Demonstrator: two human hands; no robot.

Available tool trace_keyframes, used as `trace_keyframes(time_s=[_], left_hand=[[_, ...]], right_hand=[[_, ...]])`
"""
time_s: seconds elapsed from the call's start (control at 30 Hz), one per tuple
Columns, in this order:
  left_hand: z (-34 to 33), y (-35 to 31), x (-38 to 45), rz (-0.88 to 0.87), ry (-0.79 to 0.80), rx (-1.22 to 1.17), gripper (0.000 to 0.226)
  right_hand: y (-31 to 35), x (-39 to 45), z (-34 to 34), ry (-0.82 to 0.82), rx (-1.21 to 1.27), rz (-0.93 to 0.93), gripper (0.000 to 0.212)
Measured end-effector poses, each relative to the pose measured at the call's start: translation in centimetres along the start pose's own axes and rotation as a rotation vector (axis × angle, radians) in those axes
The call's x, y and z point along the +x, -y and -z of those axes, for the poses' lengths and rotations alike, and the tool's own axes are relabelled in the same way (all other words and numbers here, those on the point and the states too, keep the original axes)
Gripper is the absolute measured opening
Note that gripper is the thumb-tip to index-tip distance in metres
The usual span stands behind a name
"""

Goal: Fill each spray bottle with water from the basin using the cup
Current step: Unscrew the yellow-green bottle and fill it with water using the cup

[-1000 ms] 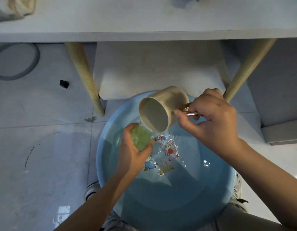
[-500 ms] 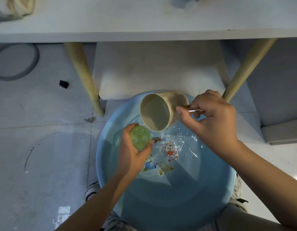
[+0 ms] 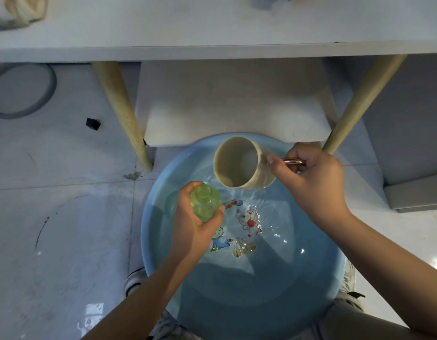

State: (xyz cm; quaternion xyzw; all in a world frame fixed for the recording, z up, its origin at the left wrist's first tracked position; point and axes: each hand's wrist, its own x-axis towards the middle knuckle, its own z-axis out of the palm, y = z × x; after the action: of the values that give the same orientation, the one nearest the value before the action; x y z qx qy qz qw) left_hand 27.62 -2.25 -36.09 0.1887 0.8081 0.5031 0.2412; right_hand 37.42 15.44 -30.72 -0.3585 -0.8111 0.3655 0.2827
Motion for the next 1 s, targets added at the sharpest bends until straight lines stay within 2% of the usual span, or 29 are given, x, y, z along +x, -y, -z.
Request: trace_keyframes(time_s=[0.27,0.47,1.0], left_hand=[[-0.2,0.0,0.1,-0.011,0.030,0.028,0.058],[-0.3,-0.1,0.1,-0.006,0.033,0.019,0.060],[-0.2,-0.2,0.0,-0.009,0.026,0.027,0.061]], right_hand=[[1.1,0.1,-0.4,-0.027,-0.107,0.369,0.038],[1.5,0.4,-0.8,-0.076,-0.141,0.577,0.038],[1.8,0.7,-0.4,-0.101,-0.171,0.742,0.034]])
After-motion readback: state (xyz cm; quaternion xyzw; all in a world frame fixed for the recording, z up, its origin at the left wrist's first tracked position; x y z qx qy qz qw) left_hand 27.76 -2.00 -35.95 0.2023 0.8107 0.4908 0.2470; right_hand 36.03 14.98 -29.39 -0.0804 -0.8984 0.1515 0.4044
